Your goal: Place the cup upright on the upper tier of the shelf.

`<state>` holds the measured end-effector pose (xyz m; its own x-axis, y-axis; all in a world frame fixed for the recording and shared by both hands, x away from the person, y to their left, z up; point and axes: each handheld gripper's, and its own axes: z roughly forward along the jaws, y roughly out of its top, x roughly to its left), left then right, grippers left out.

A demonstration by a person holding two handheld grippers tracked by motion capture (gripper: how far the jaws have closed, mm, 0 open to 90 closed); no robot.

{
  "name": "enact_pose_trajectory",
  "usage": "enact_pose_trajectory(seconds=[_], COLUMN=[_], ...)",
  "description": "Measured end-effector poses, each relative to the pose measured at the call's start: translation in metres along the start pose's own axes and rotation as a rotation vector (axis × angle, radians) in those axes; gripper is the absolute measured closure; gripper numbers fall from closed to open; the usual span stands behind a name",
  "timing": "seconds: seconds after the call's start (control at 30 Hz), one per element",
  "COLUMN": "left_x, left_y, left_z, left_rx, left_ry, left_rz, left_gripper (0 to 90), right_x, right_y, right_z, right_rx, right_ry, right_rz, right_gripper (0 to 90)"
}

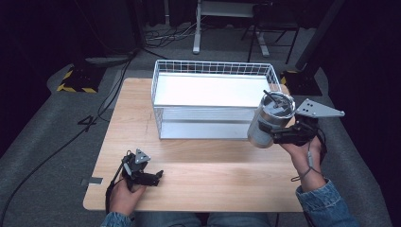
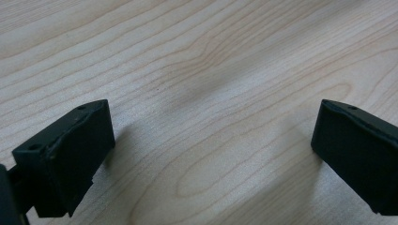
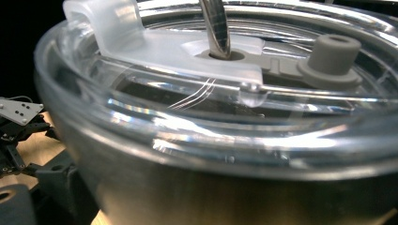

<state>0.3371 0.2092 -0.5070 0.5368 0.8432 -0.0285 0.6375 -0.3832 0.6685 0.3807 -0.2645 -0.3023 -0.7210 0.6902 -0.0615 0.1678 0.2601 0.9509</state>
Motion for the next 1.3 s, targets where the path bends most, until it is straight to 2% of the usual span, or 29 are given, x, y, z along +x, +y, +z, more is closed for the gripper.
enact_pose_trajectory(seconds=[0.5,0.87,1.1,1.3], left_x=[-0.001,-0.003,-0.002,-0.003], left_y=[-0.001,-0.002,-0.003,-0.002], left_z=[-0.001,-0.002,-0.002,-0.002], left_rx=[0.001,0.0,0.001,-0.002], left_ry=[0.005,0.016,0.016,0.015], left_rz=[-0.011,-0.019,-0.015,-0.018], left_gripper=[0.3,0.3,0.2,0.2], right_x=[-0.01,-0.02,-0.026,-0.03], right_y=[0.03,0.057,0.076,0.09], right_z=[0.003,0.007,0.018,0.034], right_rx=[0.014,-0.018,-0.022,-0.011], right_ry=[0.006,0.02,0.031,0.045], right_rz=[0.006,0.003,-0.011,-0.018], right_gripper=[3.6,3.6,3.6,3.6])
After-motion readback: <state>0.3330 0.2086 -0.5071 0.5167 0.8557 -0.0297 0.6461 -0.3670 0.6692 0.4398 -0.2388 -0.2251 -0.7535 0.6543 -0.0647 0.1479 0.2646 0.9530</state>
